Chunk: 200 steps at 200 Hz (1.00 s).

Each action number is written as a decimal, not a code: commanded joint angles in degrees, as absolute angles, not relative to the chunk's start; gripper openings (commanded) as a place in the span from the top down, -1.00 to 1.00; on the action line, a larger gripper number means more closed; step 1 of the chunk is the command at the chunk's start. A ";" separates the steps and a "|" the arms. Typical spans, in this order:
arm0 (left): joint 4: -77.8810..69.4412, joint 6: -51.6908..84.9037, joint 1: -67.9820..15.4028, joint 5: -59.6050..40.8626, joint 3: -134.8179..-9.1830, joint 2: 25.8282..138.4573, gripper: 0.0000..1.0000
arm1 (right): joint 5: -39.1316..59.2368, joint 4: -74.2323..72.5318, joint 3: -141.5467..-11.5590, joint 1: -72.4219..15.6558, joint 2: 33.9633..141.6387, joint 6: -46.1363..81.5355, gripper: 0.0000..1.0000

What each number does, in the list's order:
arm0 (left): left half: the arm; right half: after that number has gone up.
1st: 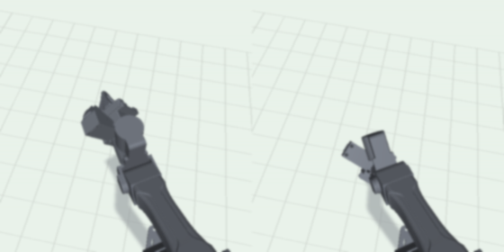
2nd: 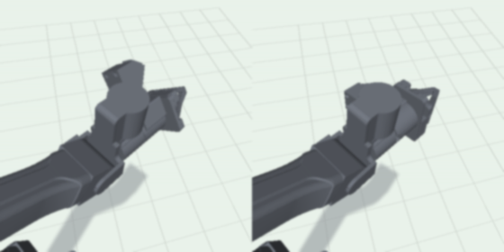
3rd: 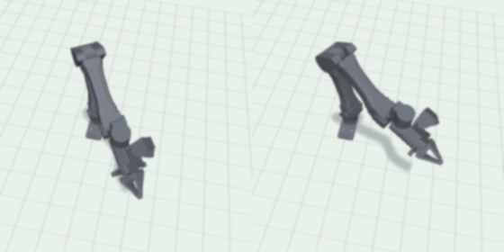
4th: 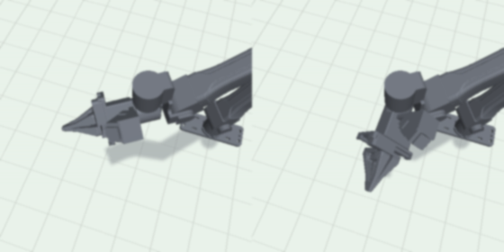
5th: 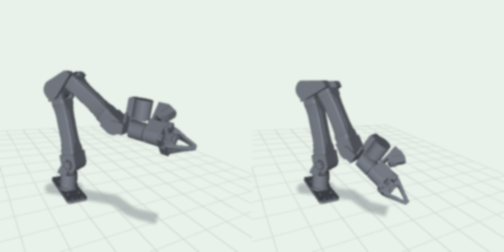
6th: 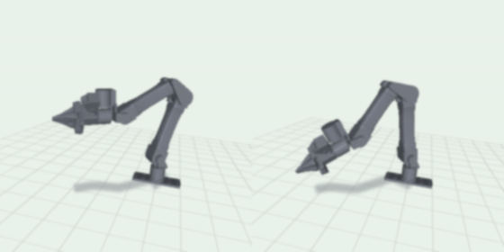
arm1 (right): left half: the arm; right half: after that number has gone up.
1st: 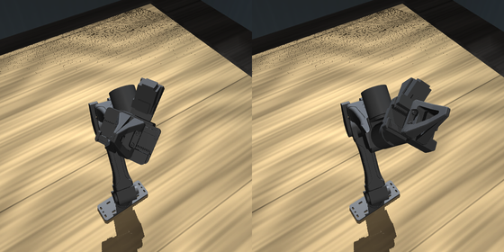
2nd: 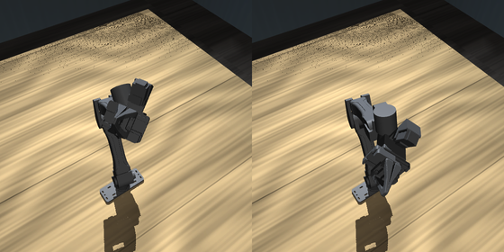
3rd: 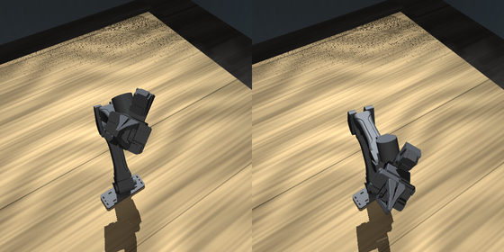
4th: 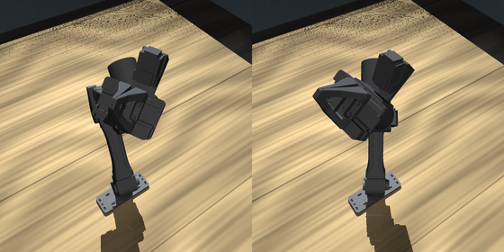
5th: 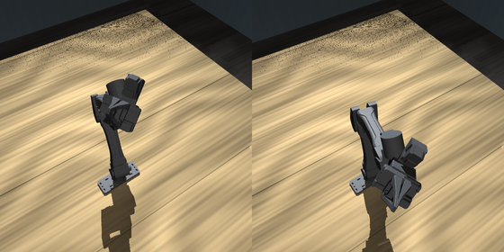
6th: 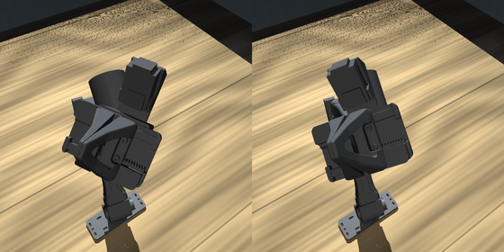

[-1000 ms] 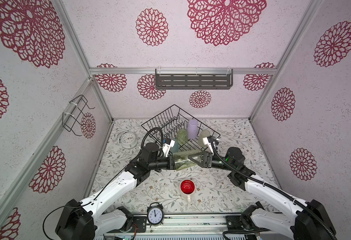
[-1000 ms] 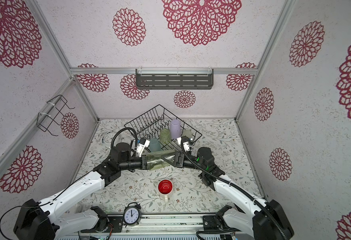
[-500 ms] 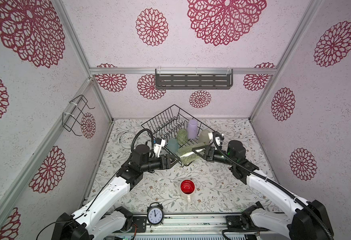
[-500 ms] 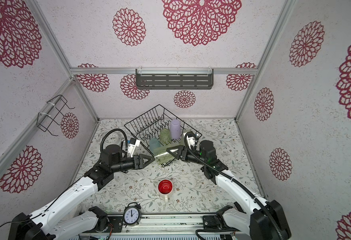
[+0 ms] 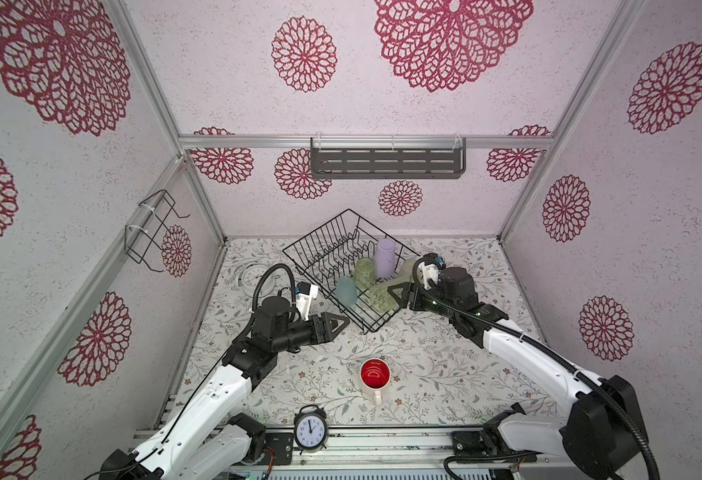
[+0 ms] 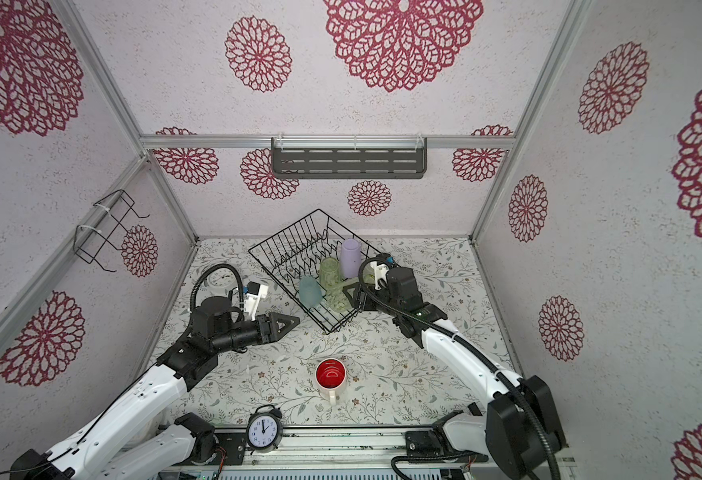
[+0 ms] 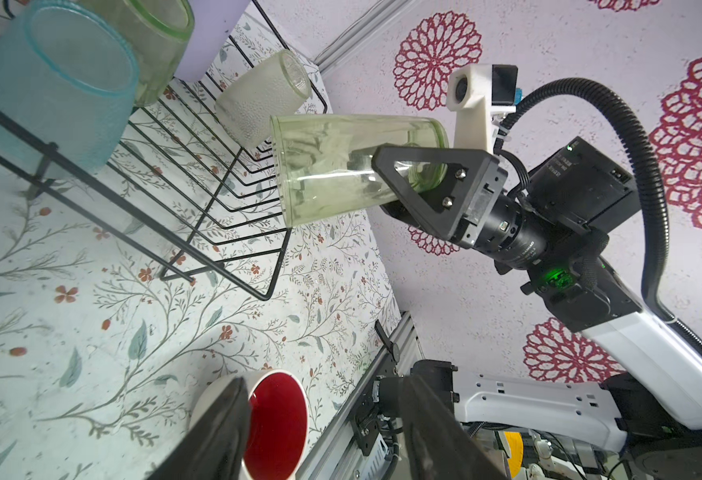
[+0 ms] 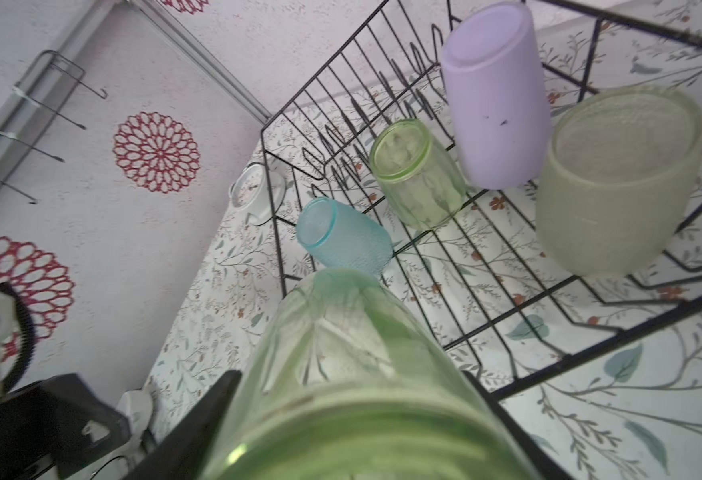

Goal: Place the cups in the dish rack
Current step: 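Open the left gripper while the right gripper carries the cup over the rack, then lower the light green cup upright into the rack with the right gripper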

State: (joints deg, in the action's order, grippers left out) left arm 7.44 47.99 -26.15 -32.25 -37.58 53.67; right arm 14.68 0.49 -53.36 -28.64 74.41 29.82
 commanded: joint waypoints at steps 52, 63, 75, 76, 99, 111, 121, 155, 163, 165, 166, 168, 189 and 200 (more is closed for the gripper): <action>11.18 45.95 -24.93 -29.99 -34.43 50.11 -0.28 | 6.27 3.77 -64.53 -28.52 83.26 21.05 -0.36; 11.71 45.75 -24.83 -29.89 -34.29 49.71 -0.28 | 5.43 5.17 -66.46 -28.57 84.92 19.83 -0.36; 12.83 45.34 -24.70 -29.44 -34.36 49.40 -0.28 | 5.05 5.84 -68.10 -28.58 86.60 18.66 -0.36; 12.96 45.30 -24.70 -29.35 -34.36 49.35 -0.28 | 5.03 5.91 -68.24 -28.57 86.67 18.56 -0.37; 15.99 44.18 -24.54 -27.87 -34.92 48.87 -0.29 | 4.31 7.37 -71.08 -28.74 89.94 17.12 -0.35; 16.82 43.78 -24.57 -28.03 -34.89 48.62 -0.31 | 2.54 8.34 -72.26 -29.06 91.22 16.98 -0.34; 17.26 43.78 -24.54 -28.13 -34.72 48.18 -0.35 | 1.63 8.27 -72.63 -29.52 91.94 16.48 -0.34; 19.78 43.73 -24.40 -26.34 -34.28 45.12 -0.54 | -3.53 11.38 -75.46 -30.97 95.15 13.63 -0.34; 20.32 43.69 -24.40 -25.83 -34.32 44.38 -0.56 | -4.75 12.69 -76.51 -31.39 96.15 12.67 -0.34; 20.37 43.71 -24.36 -25.70 -34.31 44.19 -0.56 | -5.06 12.97 -76.78 -31.49 96.39 12.42 -0.35; 20.47 43.69 -24.40 -25.68 -34.29 44.11 -0.56 | -5.25 13.08 -76.93 -31.52 96.54 12.27 -0.34; 20.59 43.68 -24.40 -25.56 -34.28 43.94 -0.56 | -5.62 13.29 -77.15 -31.61 96.75 12.12 -0.34; 21.26 43.70 -24.30 -24.96 -34.11 43.08 -0.58 | -7.70 15.40 -78.99 -32.41 99.13 10.18 -0.35; 21.36 43.69 -24.20 -24.92 -34.10 43.13 -0.58 | -8.23 16.76 -80.12 -32.67 100.43 9.55 -0.35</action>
State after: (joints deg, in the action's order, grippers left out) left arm 19.86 44.36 -24.80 -26.26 -34.41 43.66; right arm -3.95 14.11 -76.62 -31.92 99.53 13.15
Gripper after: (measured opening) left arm 0.788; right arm 0.747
